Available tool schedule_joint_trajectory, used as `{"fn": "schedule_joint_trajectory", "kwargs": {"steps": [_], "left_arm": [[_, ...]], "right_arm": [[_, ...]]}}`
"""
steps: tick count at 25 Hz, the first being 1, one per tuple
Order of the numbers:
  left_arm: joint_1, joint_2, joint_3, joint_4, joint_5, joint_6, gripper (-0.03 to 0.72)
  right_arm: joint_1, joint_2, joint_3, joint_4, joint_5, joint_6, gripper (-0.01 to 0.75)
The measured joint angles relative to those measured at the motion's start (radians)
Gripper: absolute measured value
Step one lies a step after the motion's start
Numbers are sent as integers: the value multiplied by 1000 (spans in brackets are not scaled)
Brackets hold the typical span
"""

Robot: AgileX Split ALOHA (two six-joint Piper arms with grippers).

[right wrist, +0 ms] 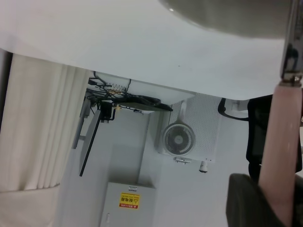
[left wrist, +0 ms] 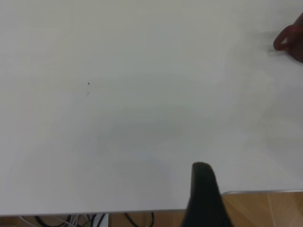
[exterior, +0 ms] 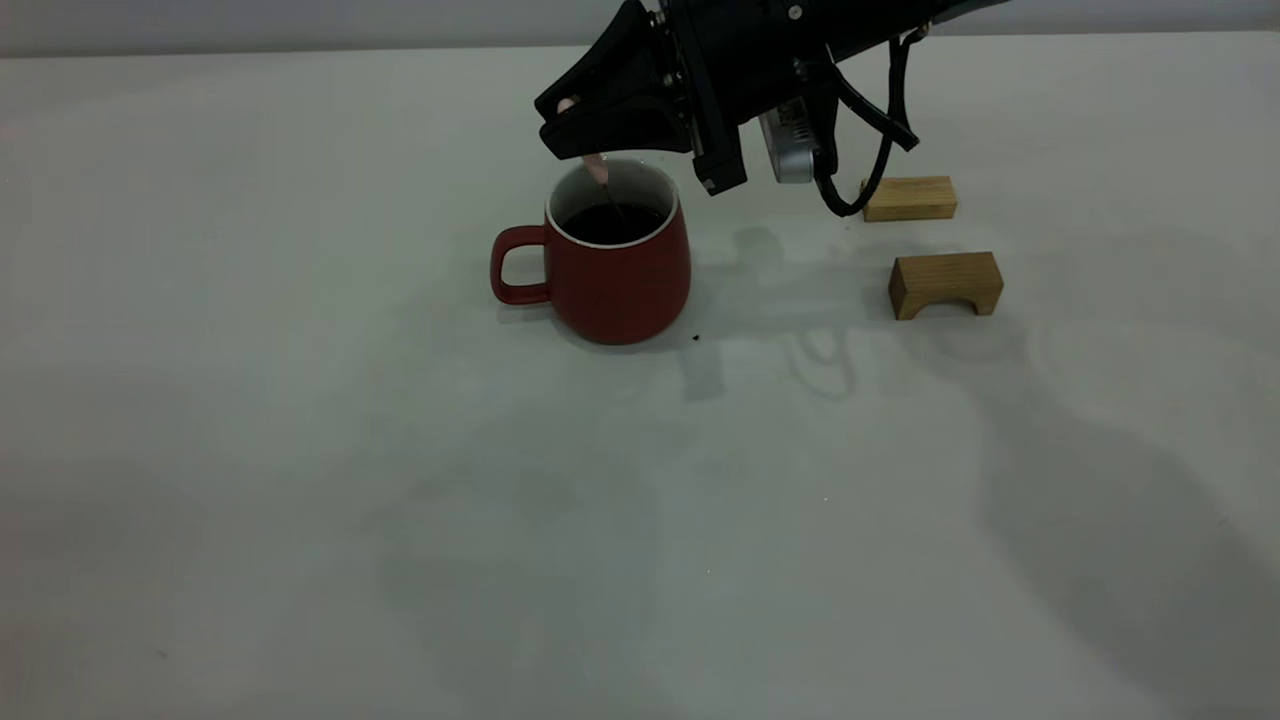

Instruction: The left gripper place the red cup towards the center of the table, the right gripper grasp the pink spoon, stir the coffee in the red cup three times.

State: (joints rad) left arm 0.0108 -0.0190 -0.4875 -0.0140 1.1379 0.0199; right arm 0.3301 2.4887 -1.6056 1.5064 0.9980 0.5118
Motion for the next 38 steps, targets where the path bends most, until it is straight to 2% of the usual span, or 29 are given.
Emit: {"fn": "schedule_joint_trajectory", "kwargs": {"steps": [2,5,9,11,13,15,20,24,28,33,38], "left_arm": [[0,0,0,0,0,0,585],[0,0,0,0,0,0,585],[0,0,0,0,0,-1,585],[0,0,0,0,0,-1,585],[0,0,0,0,0,-1,585],[0,0,0,0,0,-1,585],[0,0,0,0,0,-1,585],[0,0,0,0,0,-1,585],[0,0,0,0,0,-1,585],[0,0,0,0,0,-1,585],[0,0,0,0,0,0,585]], "right_arm": [[-2,0,0,-6,-1,-18,229],[-8,0,0,-43,2,-66,366],[-24,-30,0,-182,37,-137,546],[-32,-77,0,-287,73,-152,600],[-40,-150,0,-398,99,-156,613],[-45,-249,0,-543,112,-156,603],[-48,-492,0,-911,155,-156,517],[-48,-652,0,-1085,210,-176,442],[-49,-812,23,-1238,220,-301,370],[-49,-1102,235,-1323,225,-491,290],[-49,-1484,492,-1433,240,-542,225]]}}
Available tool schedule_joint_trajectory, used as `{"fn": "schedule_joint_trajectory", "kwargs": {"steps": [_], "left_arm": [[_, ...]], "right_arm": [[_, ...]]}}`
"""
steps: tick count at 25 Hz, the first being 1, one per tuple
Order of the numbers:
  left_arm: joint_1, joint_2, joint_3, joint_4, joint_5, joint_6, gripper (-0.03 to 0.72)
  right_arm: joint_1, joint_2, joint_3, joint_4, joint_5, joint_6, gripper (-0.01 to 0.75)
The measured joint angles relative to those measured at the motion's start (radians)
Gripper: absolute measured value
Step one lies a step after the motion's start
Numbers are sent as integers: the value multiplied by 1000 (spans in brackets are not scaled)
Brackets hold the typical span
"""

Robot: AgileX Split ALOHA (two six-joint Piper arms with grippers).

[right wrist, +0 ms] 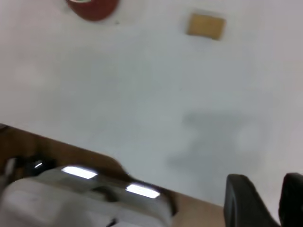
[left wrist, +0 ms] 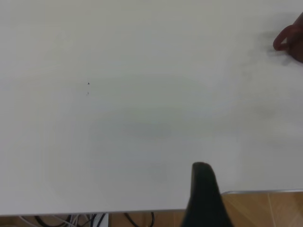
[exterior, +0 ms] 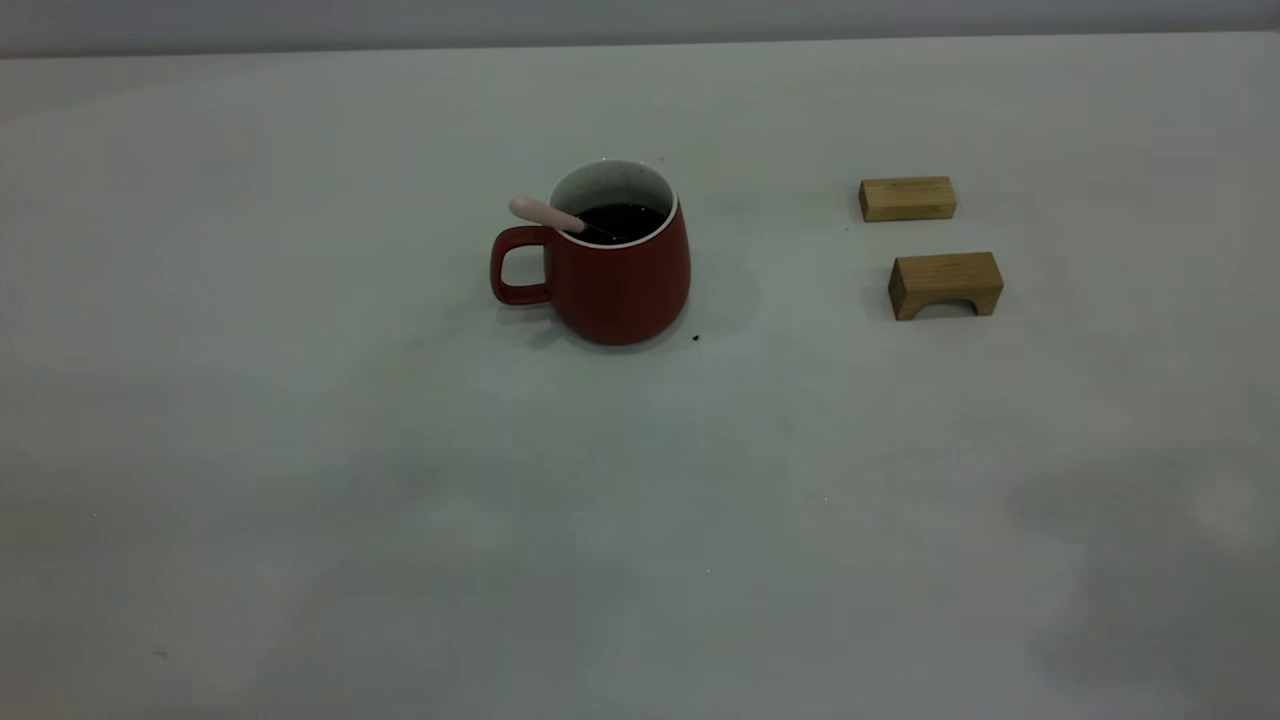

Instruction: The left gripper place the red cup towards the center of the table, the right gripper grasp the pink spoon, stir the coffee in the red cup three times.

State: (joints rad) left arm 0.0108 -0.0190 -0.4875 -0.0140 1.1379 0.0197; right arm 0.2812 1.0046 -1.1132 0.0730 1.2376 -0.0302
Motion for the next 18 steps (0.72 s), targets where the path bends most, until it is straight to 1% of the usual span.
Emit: {"fn": "schedule_joint_trajectory", "kwargs": {"steps": [3,7,9,13,18], "left_arm": [[0,0,0,0,0,0,585],[0,0,0,0,0,0,585],[0,0,0,0,0,0,585],[0,0,0,0,0,0,585],[0,0,0,0,0,0,585]], "right_arm": [[0,-235,134,-55,0,-8,220],[-8,-524,302,-73,0,-8,220],[-36,-640,391,-73,0,-9,222],[-128,-826,537,-85,-19,-9,225],[-215,-898,625,-60,-73,-9,228]]}}
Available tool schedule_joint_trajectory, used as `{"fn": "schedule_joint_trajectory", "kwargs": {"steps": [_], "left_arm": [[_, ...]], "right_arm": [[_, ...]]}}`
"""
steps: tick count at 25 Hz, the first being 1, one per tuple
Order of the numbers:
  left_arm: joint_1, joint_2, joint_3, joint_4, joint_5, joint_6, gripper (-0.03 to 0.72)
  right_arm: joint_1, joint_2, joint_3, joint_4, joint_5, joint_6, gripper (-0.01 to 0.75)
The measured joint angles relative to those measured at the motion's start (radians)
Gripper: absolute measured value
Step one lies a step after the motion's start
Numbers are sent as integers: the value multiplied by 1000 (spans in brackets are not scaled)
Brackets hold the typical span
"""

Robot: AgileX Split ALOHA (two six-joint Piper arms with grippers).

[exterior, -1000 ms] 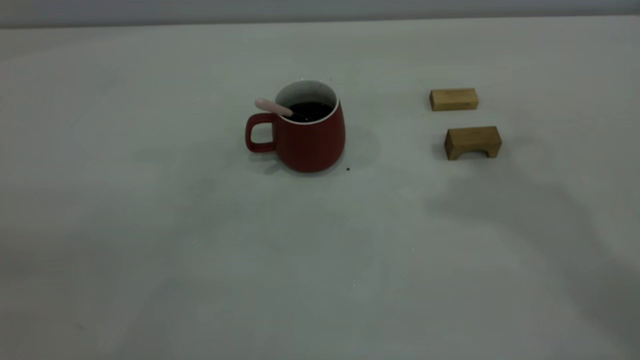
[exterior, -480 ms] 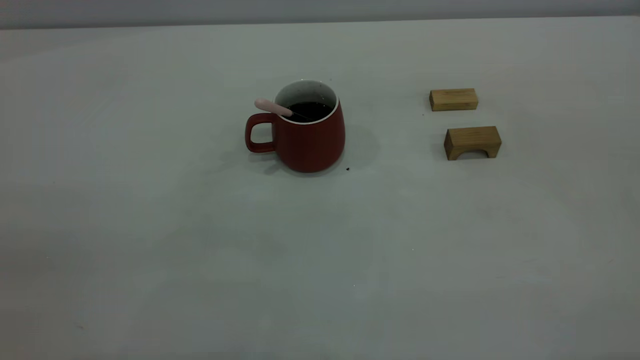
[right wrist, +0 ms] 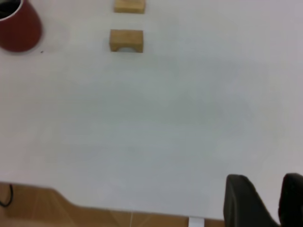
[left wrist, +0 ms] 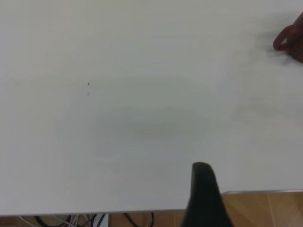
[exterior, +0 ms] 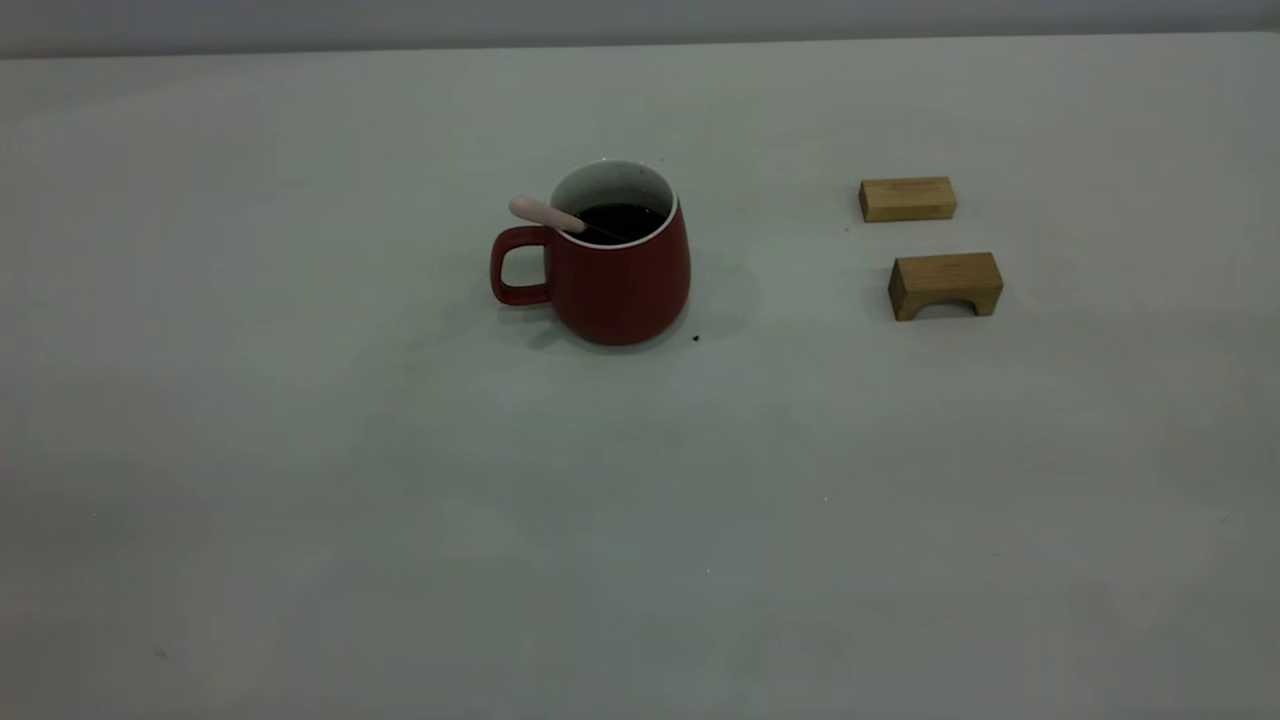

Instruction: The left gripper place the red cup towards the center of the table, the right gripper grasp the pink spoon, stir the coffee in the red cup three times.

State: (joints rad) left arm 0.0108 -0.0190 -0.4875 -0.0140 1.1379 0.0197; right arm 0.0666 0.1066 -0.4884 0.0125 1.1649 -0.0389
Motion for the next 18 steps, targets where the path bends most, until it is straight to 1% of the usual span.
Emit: {"fn": "schedule_joint_trajectory", "kwargs": {"steps": [2,5,9,18], "left_arm": [[0,0,0,0,0,0,585],[0,0,0,0,0,0,585],[0,0,0,0,0,0,585],[0,0,0,0,0,-1,585]], "right_arm": [[-22,-10,15,11,-23,0,229],[-40,-34,20,13,-29,0,231],[-44,-83,20,13,-30,0,234],[-44,-86,20,13,-30,0,236]]}}
